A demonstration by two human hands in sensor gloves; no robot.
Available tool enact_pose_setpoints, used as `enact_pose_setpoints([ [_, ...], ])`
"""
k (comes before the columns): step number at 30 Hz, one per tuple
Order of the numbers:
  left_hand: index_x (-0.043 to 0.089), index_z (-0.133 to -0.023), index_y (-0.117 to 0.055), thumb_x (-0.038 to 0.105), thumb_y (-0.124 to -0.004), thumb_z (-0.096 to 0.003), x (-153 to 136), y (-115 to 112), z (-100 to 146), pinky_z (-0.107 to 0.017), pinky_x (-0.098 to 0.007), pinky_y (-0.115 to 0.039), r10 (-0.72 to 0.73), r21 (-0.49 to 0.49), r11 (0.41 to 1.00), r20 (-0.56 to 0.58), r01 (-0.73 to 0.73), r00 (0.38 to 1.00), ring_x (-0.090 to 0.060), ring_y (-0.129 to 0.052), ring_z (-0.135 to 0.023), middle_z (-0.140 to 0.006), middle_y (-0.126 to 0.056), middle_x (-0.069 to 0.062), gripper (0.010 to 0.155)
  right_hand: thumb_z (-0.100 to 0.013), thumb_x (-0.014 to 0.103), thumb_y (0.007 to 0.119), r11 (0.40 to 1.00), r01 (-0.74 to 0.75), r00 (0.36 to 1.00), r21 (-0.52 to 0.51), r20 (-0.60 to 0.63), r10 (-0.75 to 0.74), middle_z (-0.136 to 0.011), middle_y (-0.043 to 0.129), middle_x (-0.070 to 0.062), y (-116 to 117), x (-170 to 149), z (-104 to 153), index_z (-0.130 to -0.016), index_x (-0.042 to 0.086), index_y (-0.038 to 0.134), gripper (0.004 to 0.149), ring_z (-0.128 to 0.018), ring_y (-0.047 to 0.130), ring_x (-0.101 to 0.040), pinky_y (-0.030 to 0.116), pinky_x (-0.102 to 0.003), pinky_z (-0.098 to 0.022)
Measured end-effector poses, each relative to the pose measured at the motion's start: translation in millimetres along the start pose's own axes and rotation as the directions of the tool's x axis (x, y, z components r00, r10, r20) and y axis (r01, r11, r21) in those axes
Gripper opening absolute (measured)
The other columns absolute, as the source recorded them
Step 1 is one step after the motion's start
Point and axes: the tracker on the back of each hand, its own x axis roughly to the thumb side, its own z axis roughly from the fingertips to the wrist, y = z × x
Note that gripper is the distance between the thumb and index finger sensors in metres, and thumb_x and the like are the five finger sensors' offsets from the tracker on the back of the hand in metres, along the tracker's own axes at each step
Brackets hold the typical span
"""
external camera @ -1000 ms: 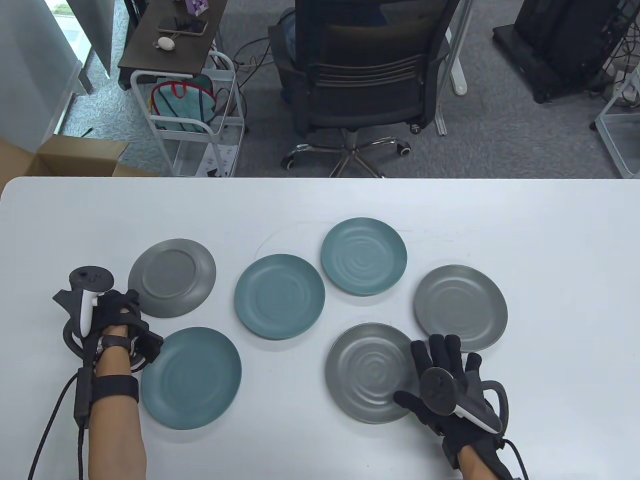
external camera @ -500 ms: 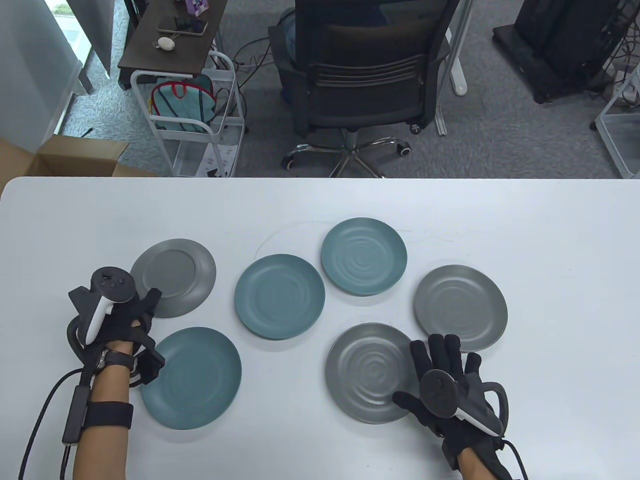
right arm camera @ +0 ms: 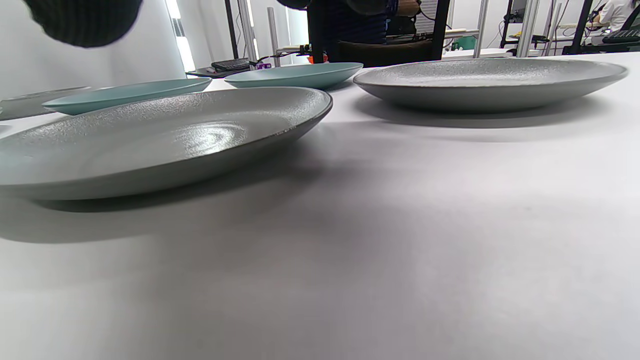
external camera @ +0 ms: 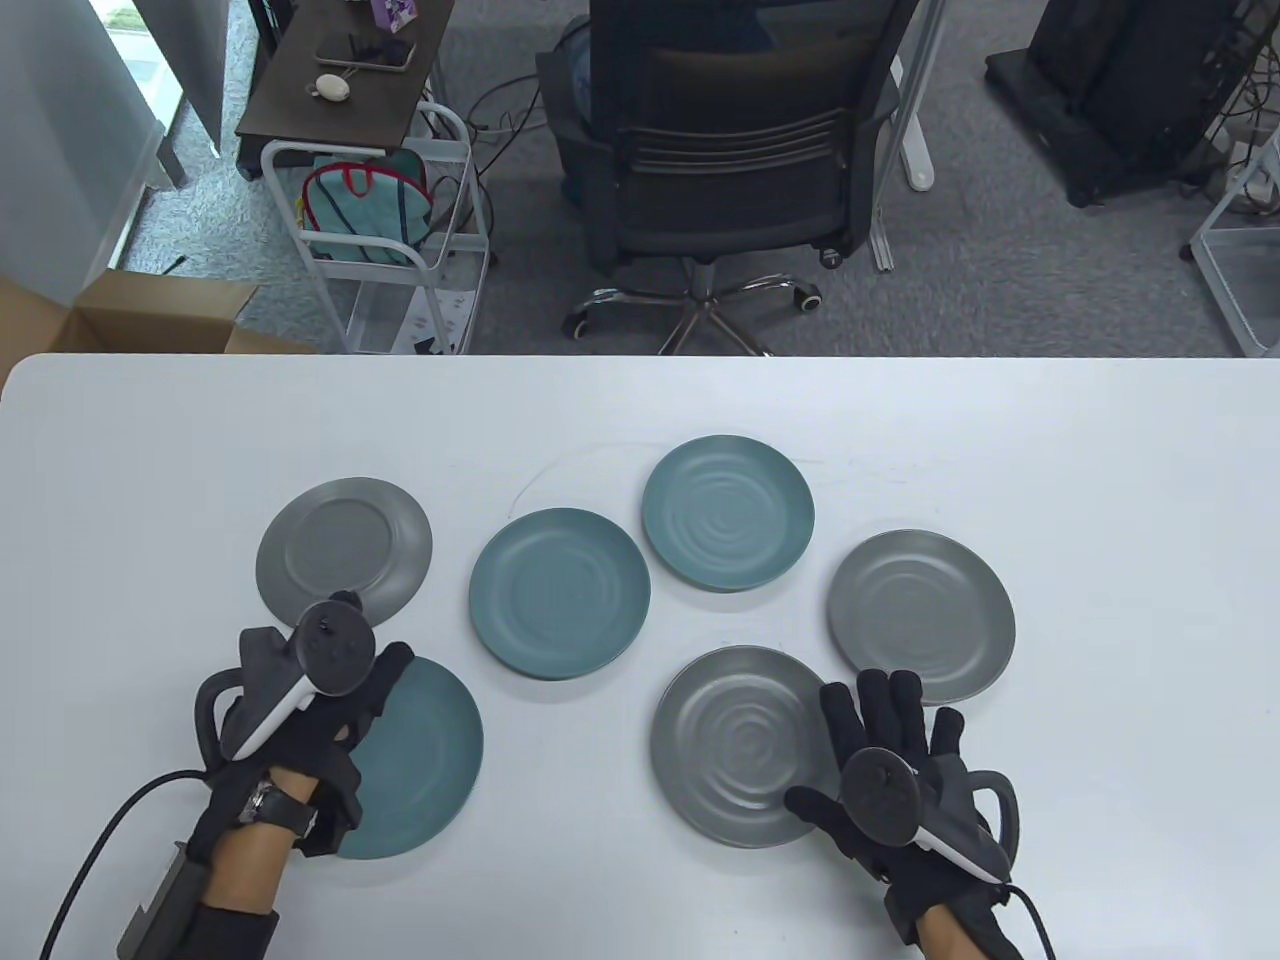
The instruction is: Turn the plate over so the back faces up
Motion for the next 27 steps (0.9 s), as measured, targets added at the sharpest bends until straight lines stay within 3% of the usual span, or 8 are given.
enact_pose_setpoints([
  [10, 0.008, -0.118, -0.043, 0.063, -0.057, -0.0563, 37.0, -43.2, 30.4, -0.062, -0.056, -0.078, -0.18, -0.065, 0.98, 0.127, 0.19, 0.975, -0.049, -0.082, -0.096, -0.109, -0.065, -0.021, 0.084, -0.045, 0.068, 0.065, 1.0, -0.005, 1.0, 0.0, 0.004, 0.005, -0.119, 0.021, -0.024, 0.3, 1.8, 1.8, -0.114, 0.016, 0.024, 0.095, -0.108, 0.016, -0.048, 0.022, -0.074, -0.072],
  [20, 0.008, -0.118, -0.042, 0.064, -0.056, -0.0561, 49.2, -78.4, 38.4, -0.06, -0.056, -0.08, -0.244, -0.143, 0.953, 0.161, 0.267, 0.956, -0.054, -0.082, -0.092, -0.109, -0.064, -0.023, 0.084, -0.045, 0.068, 0.065, 1.0, -0.009, 1.0, 0.005, 0.019, 0.009, -0.119, 0.021, -0.024, 1.5, 4.7, 3.0, -0.114, 0.016, 0.024, 0.095, -0.108, 0.016, -0.048, 0.022, -0.074, -0.072],
  [27, 0.008, -0.117, -0.044, 0.064, -0.057, -0.0556, 57.8, -91.8, 41.8, -0.056, -0.055, -0.082, -0.296, -0.124, 0.94, 0.174, 0.319, 0.939, -0.056, -0.083, -0.089, -0.106, -0.063, -0.029, 0.084, -0.045, 0.068, 0.065, 1.0, -0.014, 1.0, 0.008, 0.027, 0.014, -0.119, 0.021, -0.024, 2.5, 7.1, 3.7, -0.114, 0.017, 0.024, 0.095, -0.108, 0.016, -0.048, 0.022, -0.074, -0.072],
])
